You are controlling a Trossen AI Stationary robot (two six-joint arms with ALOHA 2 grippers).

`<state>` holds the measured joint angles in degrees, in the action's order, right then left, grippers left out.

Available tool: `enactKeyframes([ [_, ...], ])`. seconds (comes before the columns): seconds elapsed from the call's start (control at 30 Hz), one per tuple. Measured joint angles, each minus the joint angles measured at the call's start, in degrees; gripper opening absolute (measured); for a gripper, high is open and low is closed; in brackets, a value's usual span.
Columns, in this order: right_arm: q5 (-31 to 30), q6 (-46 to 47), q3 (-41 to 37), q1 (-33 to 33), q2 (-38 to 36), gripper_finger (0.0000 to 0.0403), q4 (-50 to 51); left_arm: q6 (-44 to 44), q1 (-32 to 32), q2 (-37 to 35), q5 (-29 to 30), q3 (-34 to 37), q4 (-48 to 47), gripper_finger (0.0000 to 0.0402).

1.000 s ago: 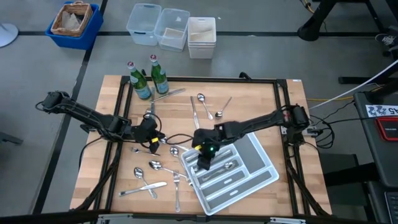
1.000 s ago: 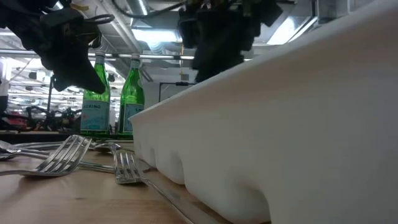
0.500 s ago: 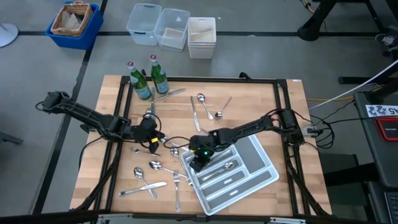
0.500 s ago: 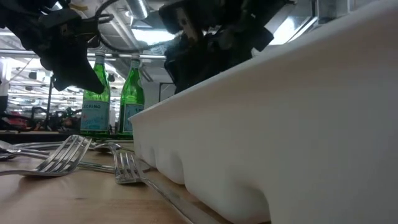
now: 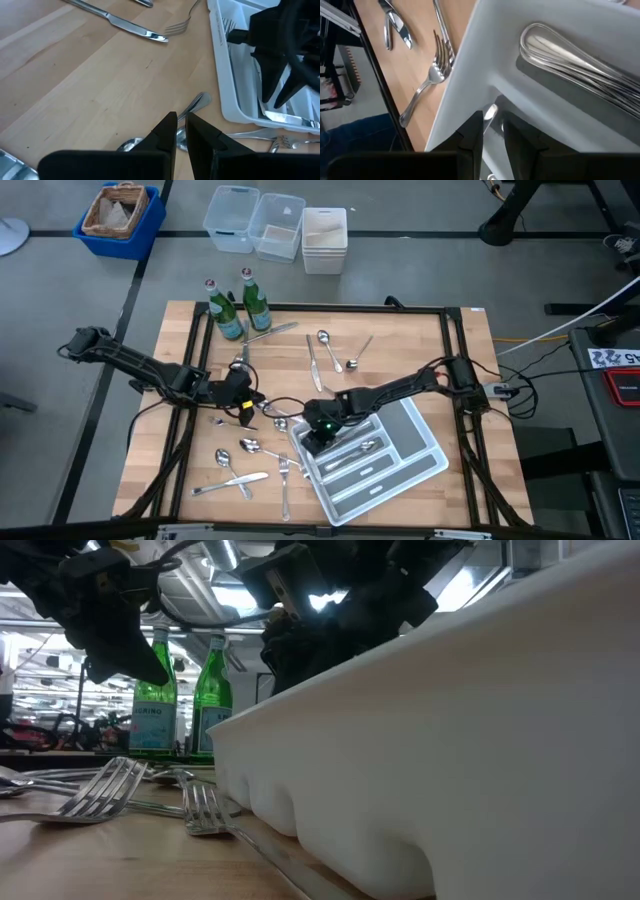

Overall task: Sort silverware
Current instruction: Put the silver table knife into the white silverware tray

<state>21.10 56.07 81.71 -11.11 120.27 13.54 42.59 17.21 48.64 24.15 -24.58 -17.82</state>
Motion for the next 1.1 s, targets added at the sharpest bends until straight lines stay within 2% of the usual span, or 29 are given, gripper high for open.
enactKeyframes([
  [0.23,-0.43,1.54,-0.07,-3.5,0.37,0.0079,0.21,-0.79,0.0,0.0,0.01,0.0,-0.01,0.0029],
  [0.4,-4.61,2.56,0.03,-4.73,0.72,0.0079,-0.16,-0.77,0.0,0.0,0.0,0.0,-0.03,0.0029],
  [0.93,-6.47,3.98,1.2,-3.44,0.94,0.0079,0.49,-0.61,0.0,0.02,-0.59,0.0,-0.01,0.0029],
  [1.1,-7.99,3.93,1.33,-3.54,0.87,0.0079,4.46,-0.61,0.0,0.04,-1.86,0.0,0.0,0.0029],
])
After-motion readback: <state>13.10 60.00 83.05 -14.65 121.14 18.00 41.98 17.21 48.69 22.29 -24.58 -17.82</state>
